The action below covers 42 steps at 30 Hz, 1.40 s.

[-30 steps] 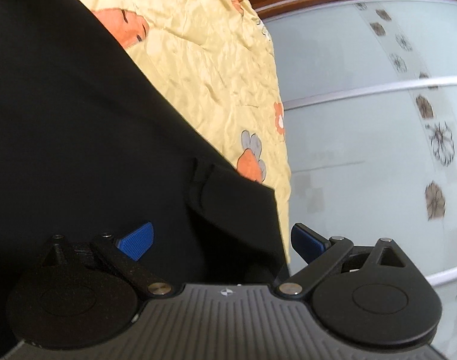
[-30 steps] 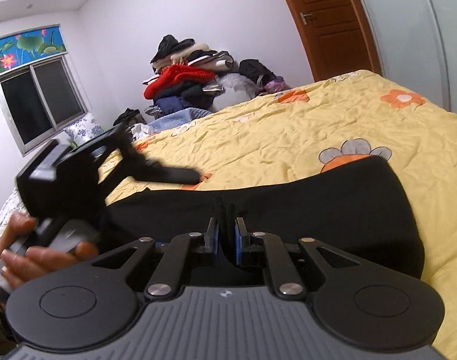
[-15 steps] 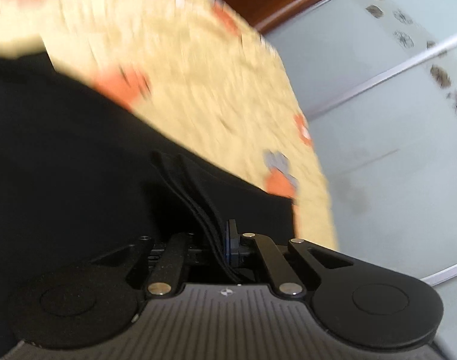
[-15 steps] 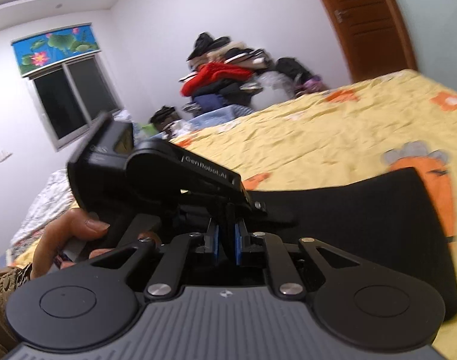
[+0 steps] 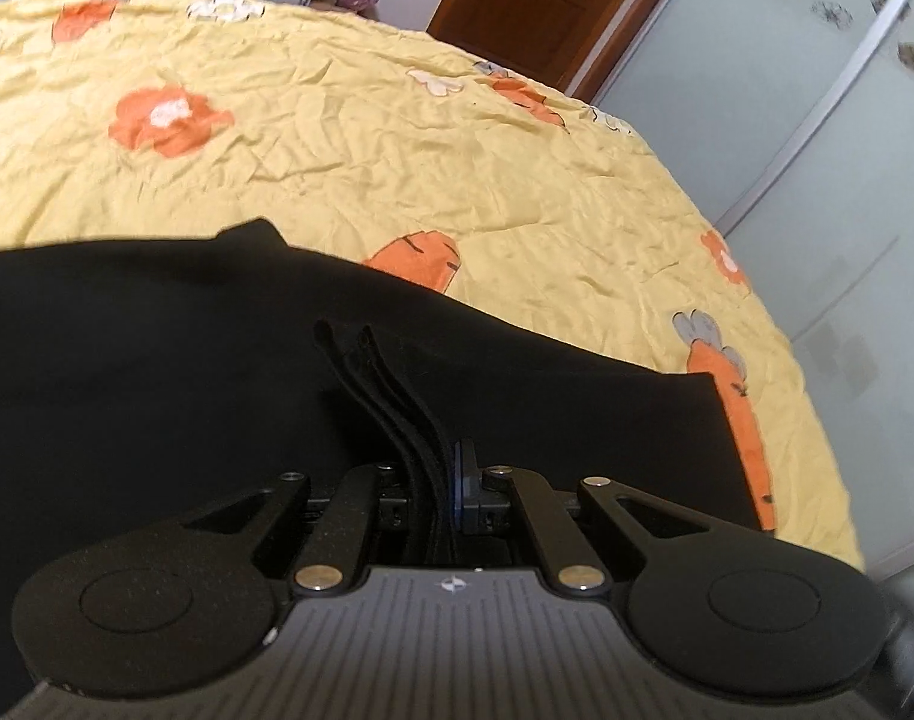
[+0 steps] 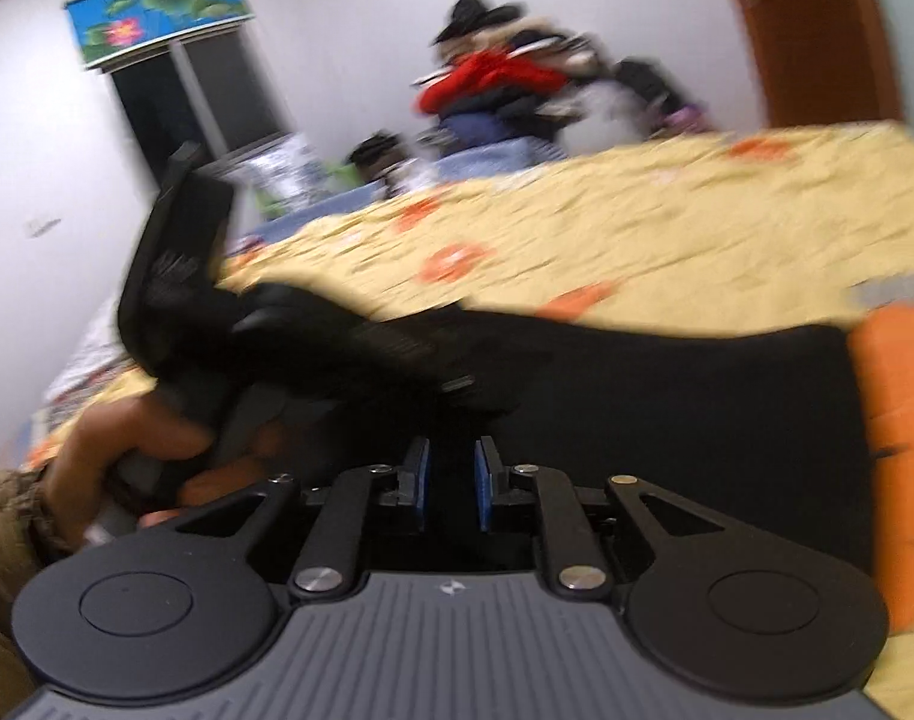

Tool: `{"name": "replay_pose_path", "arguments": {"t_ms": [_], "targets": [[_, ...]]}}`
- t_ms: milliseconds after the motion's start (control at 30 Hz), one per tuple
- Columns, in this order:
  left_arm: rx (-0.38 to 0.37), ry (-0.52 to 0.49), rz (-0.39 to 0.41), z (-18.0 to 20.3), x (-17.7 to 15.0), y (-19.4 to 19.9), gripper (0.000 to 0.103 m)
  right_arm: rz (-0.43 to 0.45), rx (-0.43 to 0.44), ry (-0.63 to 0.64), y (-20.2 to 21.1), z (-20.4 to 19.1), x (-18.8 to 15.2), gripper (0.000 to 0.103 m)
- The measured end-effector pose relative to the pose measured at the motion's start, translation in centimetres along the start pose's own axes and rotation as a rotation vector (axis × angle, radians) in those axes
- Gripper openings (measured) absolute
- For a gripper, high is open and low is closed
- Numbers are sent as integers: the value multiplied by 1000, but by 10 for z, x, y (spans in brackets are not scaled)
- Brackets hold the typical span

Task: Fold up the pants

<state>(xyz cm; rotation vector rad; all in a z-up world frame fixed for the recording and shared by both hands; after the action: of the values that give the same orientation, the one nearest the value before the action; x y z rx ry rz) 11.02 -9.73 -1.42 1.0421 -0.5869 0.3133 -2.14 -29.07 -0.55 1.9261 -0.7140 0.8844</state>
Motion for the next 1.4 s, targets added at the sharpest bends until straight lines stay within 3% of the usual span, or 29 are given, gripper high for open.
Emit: {"name": "replay_pose_path", "arguments": {"t_ms": [67,167,267,400,533,633,700,867,967,1067,1233,1300,1400], "targets": [[17,-14,9,3,0,1,5,9,-118,-6,11,19,6,16],[48,-47,16,9,-2,0,5,-50,-290,34,2,46,16,16],[70,-68,1,13,-1,-2,6,-109,-376,127,-22,59,21,15],[129,-98,-10,12,1,-1,30,-94,-399,101,-32,73,21,16],[244,-96,96,10,10,15,32,-56,-392,104,-28,70,27,19],[200,-124,75,14,22,16,37,-85,-396,98,-46,82,29,18],[140,-127,18,17,23,10,48,-69,-391,74,-43,84,30,19],[174,-242,0,35,5,-2,52,-34,-394,65,-14,70,23,20],[216,-319,-34,42,-3,-18,56,-82,-348,64,1,64,8,20],[235,-323,-13,43,-7,-18,57,-134,-354,103,6,61,-8,20],[184,-308,-4,52,-6,-9,59,-44,-368,23,28,70,-3,21],[182,-337,-14,55,-9,-12,65,-81,-362,33,26,72,-5,21],[211,-363,-38,54,-15,-21,66,-135,-380,96,23,69,-16,21]]}}
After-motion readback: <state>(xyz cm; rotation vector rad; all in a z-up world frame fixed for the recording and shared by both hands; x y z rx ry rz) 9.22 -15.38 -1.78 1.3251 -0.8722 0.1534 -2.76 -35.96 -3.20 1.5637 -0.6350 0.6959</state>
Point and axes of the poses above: each gripper's, at about its wrist camera, not at the fingertips, and y roughly against the way its jaws point, z to its right, x to its top, the point moved 1 cm from there along -y, roughly the way its jaws point, and after that the axes turned 1 degree about -x, right-handed, at the moved point
